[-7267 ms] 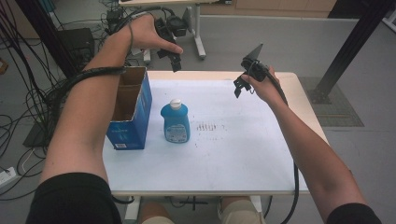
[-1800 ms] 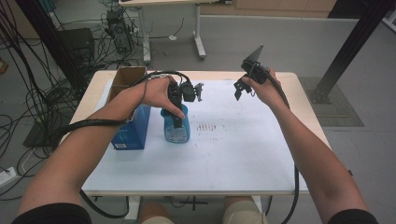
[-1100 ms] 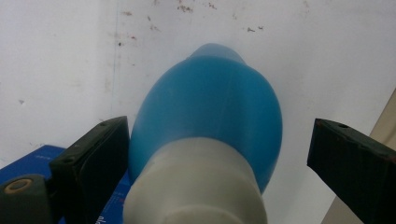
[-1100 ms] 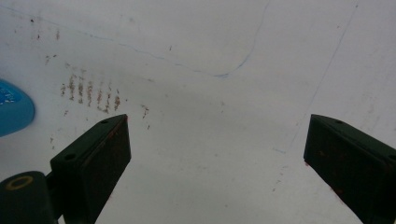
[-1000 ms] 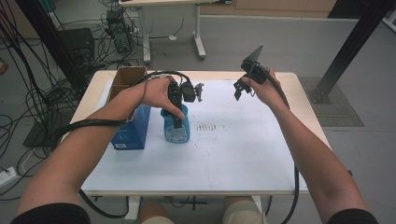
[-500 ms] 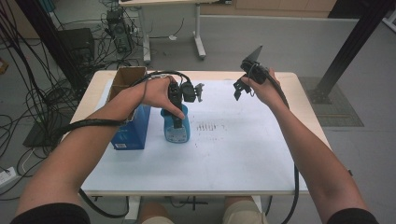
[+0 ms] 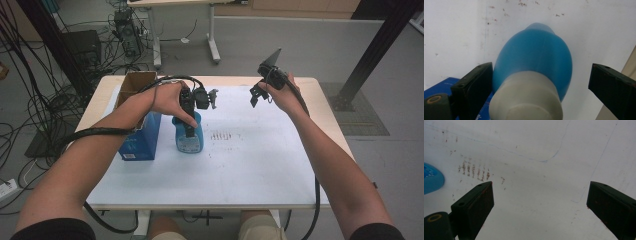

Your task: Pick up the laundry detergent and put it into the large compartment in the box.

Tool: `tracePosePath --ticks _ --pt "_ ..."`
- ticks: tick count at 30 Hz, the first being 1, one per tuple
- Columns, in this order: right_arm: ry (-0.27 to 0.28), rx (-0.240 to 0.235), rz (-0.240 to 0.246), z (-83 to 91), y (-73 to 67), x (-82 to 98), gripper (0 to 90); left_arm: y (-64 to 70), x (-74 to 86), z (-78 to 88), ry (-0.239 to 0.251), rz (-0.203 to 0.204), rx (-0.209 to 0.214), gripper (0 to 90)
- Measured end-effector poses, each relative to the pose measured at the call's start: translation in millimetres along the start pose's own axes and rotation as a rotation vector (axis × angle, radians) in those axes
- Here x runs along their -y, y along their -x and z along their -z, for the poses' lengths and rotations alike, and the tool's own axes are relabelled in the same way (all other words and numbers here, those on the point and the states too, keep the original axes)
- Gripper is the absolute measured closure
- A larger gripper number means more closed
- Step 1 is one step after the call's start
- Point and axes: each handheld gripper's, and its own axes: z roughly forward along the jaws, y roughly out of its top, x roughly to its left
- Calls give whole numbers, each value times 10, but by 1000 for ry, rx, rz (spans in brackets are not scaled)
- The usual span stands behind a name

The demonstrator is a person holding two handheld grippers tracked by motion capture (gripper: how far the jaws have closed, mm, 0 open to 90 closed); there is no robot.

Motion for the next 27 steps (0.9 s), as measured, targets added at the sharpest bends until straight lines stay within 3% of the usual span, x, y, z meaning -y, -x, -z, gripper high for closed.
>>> tracePosePath --ticks 27 --pt "7 4 8 -2 -35 9 71 9 27 1 4 8 0 70"
